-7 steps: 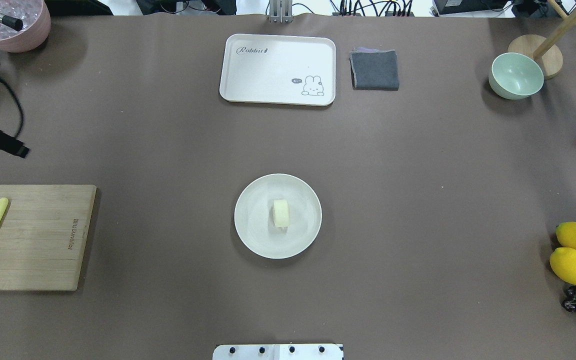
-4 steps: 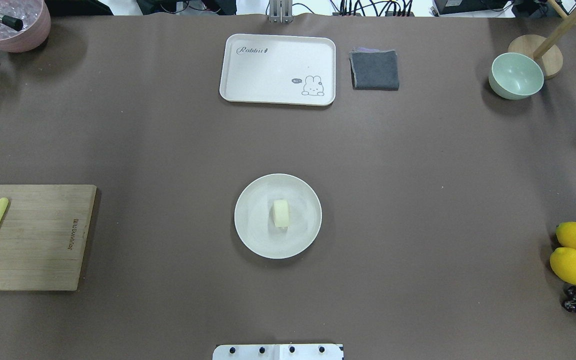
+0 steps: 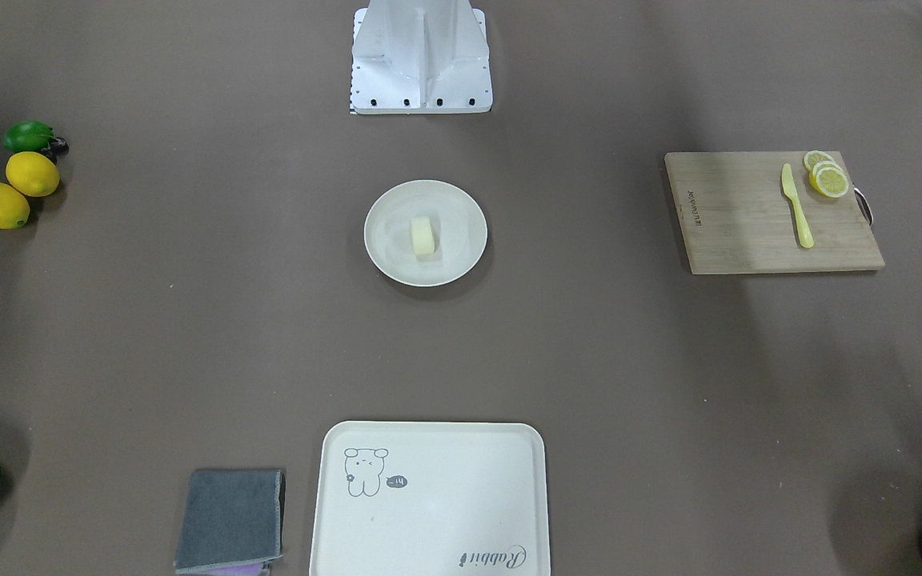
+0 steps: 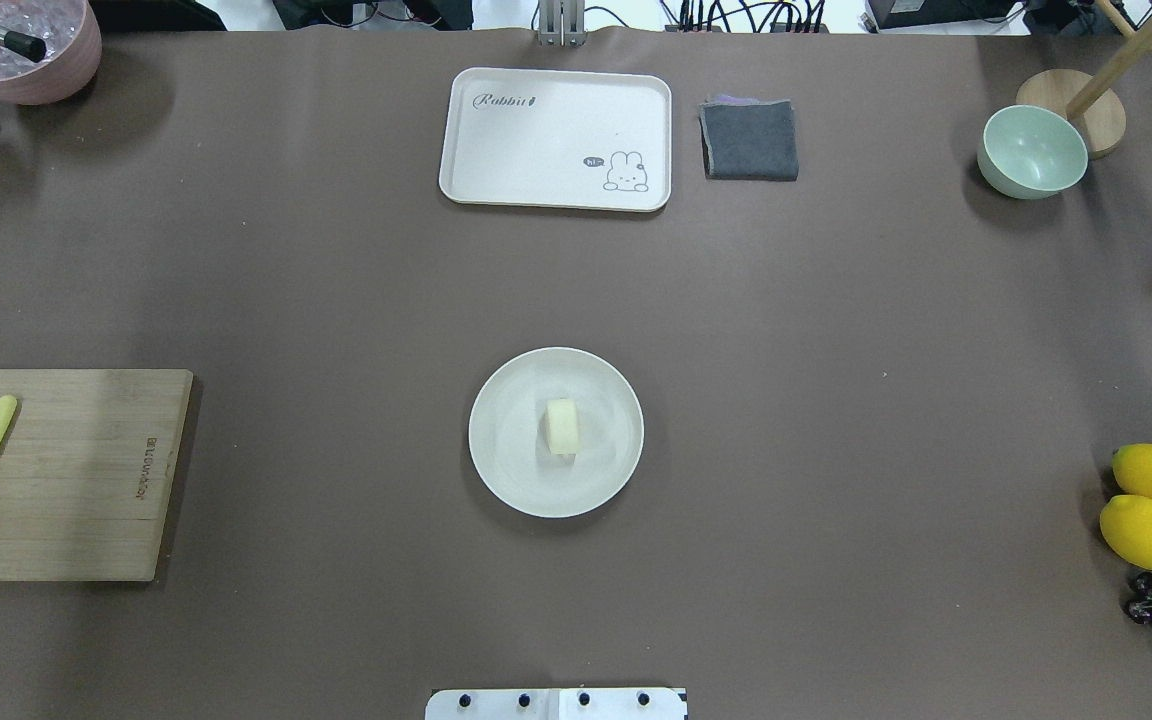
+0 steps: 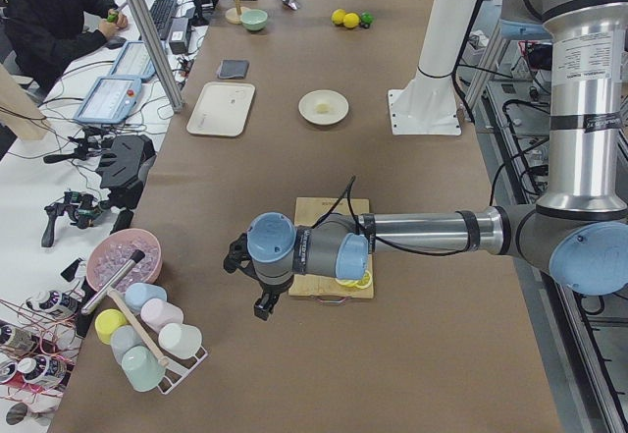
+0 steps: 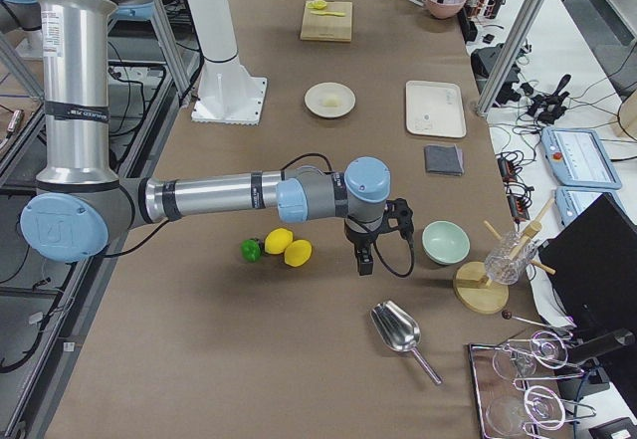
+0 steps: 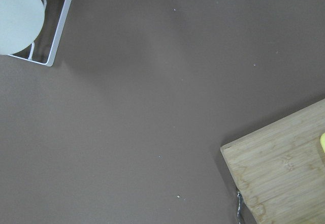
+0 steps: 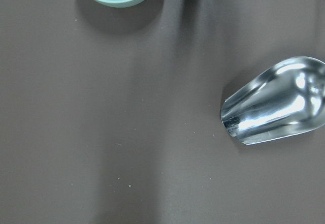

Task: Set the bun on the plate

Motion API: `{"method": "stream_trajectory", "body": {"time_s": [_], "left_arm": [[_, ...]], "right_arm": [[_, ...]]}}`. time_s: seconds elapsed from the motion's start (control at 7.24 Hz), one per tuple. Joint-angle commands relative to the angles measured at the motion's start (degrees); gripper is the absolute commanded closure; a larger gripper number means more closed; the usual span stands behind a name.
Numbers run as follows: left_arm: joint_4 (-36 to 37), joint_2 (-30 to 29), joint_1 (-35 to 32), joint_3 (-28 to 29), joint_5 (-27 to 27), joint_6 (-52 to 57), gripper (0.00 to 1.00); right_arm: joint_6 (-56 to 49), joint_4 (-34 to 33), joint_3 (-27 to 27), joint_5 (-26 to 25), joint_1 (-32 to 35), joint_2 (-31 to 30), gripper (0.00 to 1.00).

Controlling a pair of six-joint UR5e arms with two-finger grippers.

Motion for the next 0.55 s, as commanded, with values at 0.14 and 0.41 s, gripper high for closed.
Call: {"method": "stream_trajectory", "body": {"time_s": [0.14, 0.41], "left_arm": [[8.9, -0.2, -0.4, -8.7, -1.2, -8.9, 0.02], [8.8, 0.2, -0.4, -9.2, -1.4, -13.9, 0.02]], "right_arm": [[0.6, -0.5, 0.0, 0.6, -0.3, -0.2, 0.00], [0.9, -1.5, -0.1, 0.4, -0.6, 0.2, 0.00]]}}
